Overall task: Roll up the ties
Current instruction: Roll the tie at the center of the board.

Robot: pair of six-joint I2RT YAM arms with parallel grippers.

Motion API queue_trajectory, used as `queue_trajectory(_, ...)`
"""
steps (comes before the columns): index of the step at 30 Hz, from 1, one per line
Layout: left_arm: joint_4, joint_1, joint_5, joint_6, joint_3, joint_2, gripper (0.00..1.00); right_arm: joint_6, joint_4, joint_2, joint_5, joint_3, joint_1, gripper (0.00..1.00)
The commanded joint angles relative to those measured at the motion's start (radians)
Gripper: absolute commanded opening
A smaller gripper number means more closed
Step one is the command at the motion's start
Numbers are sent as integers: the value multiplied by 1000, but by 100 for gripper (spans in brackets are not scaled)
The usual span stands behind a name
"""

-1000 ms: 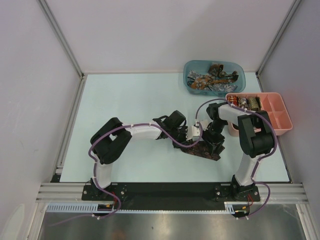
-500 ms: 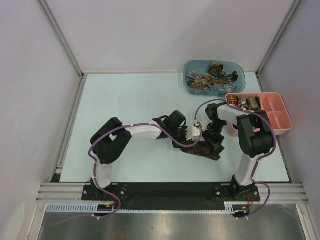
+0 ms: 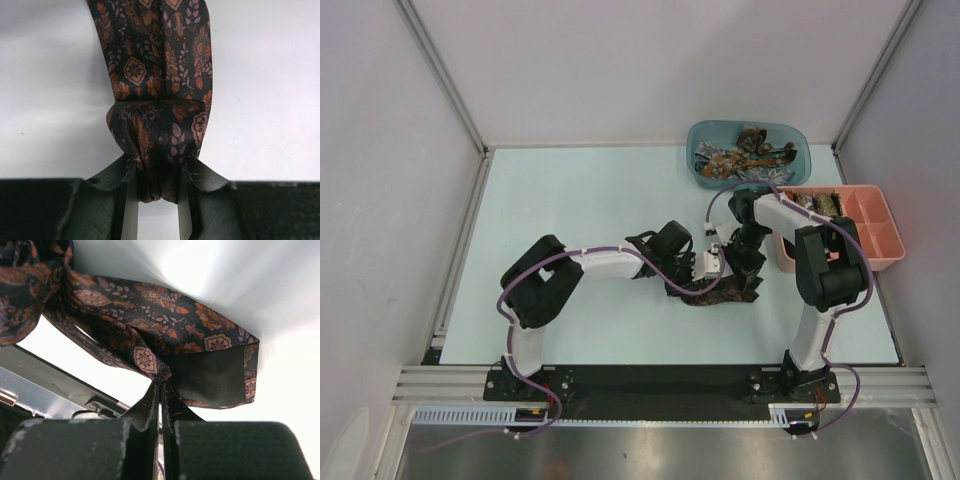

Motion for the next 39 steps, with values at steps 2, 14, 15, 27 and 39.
queue_trajectory(2, -107, 15, -36, 36, -7, 17, 15, -23, -63, 23, -2, 42, 4, 4)
queue_trajectory(14, -105, 15, -33, 36, -4, 16, 14, -34, -75, 29, 32, -42, -1, 12)
queue_trajectory(15, -107, 17, -32, 36, -4, 17, 14, -36, -75, 27, 32, -49, -1, 12)
queue_trajectory(27, -107, 17, -29, 31, 2, 23, 14, -19, -62, 9, 37, -82, -7, 19)
queue_trajectory(39, -108, 17, -29, 31, -2, 19, 14, 3, -17, 7, 58, -111, -3, 22)
